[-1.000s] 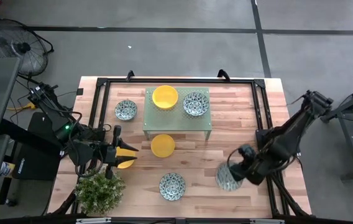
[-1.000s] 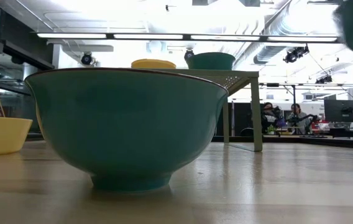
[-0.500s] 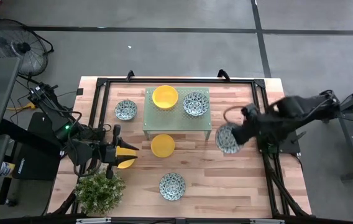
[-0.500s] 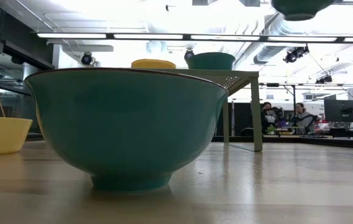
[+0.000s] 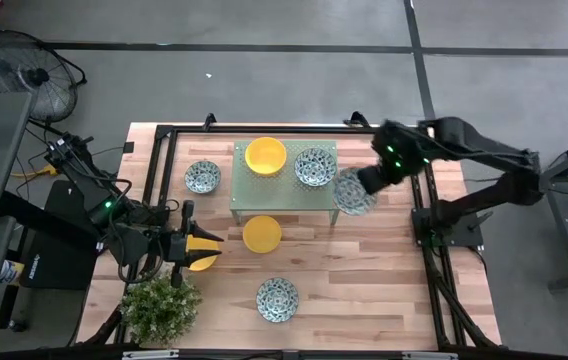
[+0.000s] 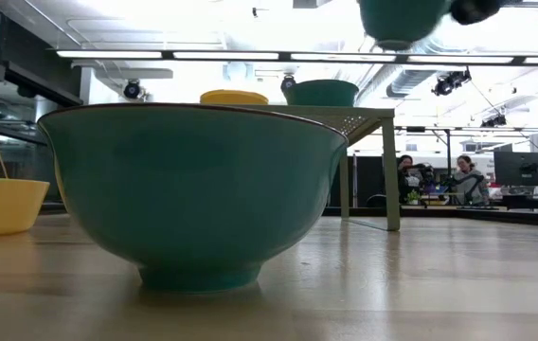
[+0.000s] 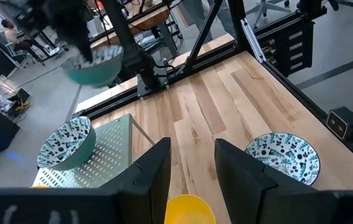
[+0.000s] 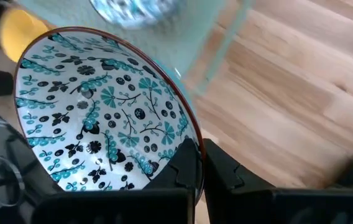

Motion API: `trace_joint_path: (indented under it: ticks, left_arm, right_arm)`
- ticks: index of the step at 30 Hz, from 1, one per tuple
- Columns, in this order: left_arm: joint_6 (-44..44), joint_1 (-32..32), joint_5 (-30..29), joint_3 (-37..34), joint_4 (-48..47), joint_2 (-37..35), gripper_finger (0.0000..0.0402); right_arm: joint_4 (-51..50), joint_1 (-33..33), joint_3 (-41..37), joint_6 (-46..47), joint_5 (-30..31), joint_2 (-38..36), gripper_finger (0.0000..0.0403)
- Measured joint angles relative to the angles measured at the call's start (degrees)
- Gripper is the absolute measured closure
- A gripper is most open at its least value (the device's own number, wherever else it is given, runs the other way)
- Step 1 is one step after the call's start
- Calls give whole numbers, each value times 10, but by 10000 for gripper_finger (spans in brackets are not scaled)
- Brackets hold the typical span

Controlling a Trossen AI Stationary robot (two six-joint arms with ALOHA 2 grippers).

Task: Pick & Place Mini bowls
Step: Stack the blue bowl on top of the blue bowl on the shelf

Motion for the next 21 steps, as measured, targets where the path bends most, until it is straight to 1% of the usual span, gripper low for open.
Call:
trace_joint_path:
  ticks: [6, 10, 15, 21]
  left_arm:
    - [0, 0, 0, 0, 12, 0, 280]
    - [0, 0, 0, 0, 11, 0, 280]
    - [0, 0, 0, 0, 11, 0, 280]
    - [0, 0, 0, 0, 11, 0, 280]
  right_arm:
    - [106, -74, 0, -62, -68, 56, 402]
    - [152, -108, 0, -82, -88, 89, 402]
    - [182, -140, 0, -87, -111, 116, 402]
    - [184, -161, 0, -78, -111, 122, 402]
